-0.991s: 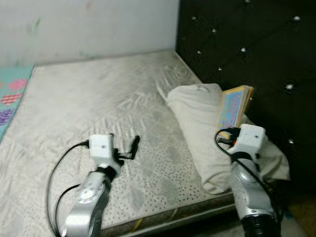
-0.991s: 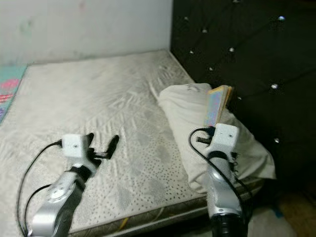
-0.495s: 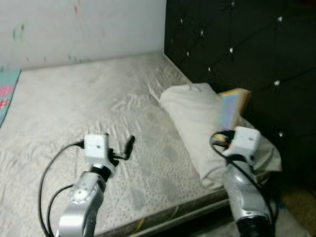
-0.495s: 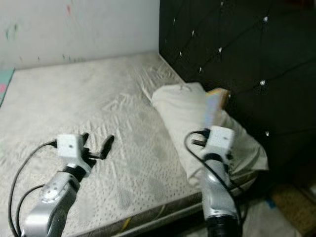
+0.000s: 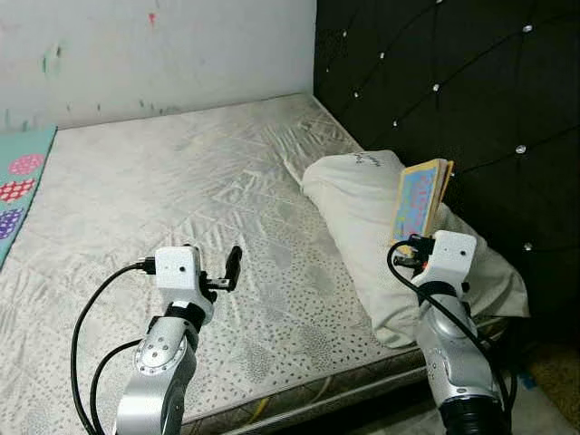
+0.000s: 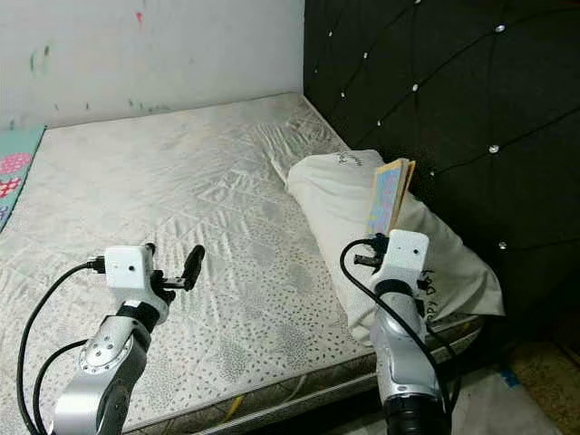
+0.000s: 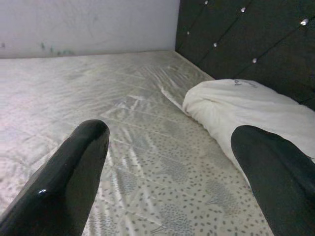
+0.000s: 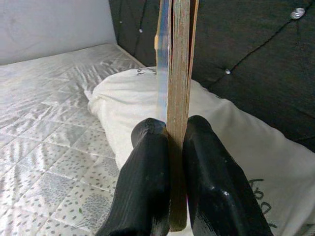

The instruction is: Clean up the room

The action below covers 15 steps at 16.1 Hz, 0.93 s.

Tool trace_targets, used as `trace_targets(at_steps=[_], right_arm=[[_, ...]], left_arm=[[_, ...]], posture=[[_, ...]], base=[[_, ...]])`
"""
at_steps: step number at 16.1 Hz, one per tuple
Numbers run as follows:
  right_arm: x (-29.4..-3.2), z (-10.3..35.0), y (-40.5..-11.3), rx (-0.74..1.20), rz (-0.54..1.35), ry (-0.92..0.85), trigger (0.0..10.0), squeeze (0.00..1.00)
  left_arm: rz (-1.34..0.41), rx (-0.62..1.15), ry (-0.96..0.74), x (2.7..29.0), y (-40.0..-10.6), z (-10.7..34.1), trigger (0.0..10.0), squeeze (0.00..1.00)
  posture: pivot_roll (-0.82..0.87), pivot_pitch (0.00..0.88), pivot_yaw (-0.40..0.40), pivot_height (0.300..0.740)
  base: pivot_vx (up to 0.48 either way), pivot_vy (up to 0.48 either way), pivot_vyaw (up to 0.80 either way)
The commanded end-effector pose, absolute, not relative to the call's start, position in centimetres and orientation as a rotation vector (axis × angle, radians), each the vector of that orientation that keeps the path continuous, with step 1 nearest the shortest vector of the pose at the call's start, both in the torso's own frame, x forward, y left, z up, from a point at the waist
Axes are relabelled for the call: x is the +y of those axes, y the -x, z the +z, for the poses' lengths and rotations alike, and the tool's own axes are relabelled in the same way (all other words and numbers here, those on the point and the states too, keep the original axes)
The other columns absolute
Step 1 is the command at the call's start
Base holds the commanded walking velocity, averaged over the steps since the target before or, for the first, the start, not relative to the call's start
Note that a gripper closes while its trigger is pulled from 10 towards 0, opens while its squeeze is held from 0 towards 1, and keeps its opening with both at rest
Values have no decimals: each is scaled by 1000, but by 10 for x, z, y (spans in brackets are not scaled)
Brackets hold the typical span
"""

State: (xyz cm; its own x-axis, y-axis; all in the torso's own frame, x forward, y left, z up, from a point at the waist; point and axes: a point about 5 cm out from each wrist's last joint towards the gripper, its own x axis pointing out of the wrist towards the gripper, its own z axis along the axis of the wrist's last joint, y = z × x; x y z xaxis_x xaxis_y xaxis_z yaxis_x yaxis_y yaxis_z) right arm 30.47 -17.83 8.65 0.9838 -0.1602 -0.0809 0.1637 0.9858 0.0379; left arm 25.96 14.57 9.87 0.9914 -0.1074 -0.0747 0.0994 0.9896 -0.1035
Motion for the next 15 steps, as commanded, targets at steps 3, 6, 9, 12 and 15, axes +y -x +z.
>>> trace_targets(at_steps=[3,6,9,12,15], right_arm=[[-158,102,-308,6,3,-91,10000,0],[-145,98,-299,30,114,-106,10000,0],[-148,91,-293,47,86,-110,10000,0],[-140,94,-297,37,124,-94,10000,0],[-138,97,-299,28,136,-75,10000,0]], left_arm=[[-34,62,34,153,-258,101,10000,0],[96,35,-54,177,-246,106,10000,0],[173,40,-115,195,-229,110,10000,0],[187,58,-105,193,-226,106,10000,0],[172,66,-84,187,-229,106,10000,0]], posture=[[-97,0,18,740],[-100,0,21,740],[-80,0,16,740],[-73,0,14,740],[-63,0,2,740]], base=[[0,0,0],[0,0,0],[0,0,0],[0,0,0],[0,0,0]])
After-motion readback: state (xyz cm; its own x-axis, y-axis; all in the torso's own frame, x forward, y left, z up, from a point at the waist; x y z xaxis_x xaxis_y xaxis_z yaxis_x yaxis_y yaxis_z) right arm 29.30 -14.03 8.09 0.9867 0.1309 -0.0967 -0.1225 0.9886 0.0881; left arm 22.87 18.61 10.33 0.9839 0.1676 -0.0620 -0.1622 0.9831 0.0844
